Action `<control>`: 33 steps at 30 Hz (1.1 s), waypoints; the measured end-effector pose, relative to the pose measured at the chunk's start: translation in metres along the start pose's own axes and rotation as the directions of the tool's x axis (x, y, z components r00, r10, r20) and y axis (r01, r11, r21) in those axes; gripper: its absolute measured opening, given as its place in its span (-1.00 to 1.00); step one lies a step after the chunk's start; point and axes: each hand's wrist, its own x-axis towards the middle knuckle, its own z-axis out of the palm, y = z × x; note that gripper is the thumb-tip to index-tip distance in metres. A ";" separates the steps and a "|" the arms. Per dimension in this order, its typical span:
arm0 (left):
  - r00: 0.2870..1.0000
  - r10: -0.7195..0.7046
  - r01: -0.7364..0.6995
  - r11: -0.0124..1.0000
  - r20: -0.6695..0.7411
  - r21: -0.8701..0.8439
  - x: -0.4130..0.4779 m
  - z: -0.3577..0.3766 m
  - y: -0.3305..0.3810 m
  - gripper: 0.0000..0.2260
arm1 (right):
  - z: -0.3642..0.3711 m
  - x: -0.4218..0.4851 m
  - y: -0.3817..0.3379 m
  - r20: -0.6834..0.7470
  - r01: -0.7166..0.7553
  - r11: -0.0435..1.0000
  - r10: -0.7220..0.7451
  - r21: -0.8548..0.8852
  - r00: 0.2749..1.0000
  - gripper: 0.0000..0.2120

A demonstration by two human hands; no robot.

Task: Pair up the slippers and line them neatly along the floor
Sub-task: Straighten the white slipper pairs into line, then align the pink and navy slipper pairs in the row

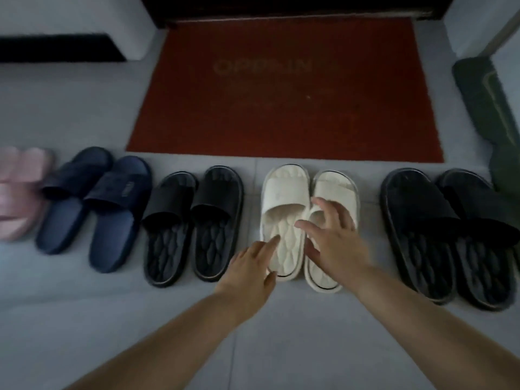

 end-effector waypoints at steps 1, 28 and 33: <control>0.999 -0.037 0.037 0.999 -0.020 0.017 -0.009 -0.012 -0.007 -0.44 | 0.003 0.011 -0.010 0.119 0.014 0.999 -0.010 -0.035 0.993 -0.64; 0.953 -0.277 0.303 0.885 -0.122 0.354 -0.055 -0.307 -0.513 -0.25 | 0.198 0.205 -0.450 0.422 -0.482 0.840 0.354 0.250 0.835 -0.46; 0.938 -0.318 0.344 0.906 -0.139 0.249 -0.061 -0.309 -0.577 -0.08 | 0.205 0.216 -0.459 0.342 -0.595 0.794 0.528 0.126 0.777 -0.37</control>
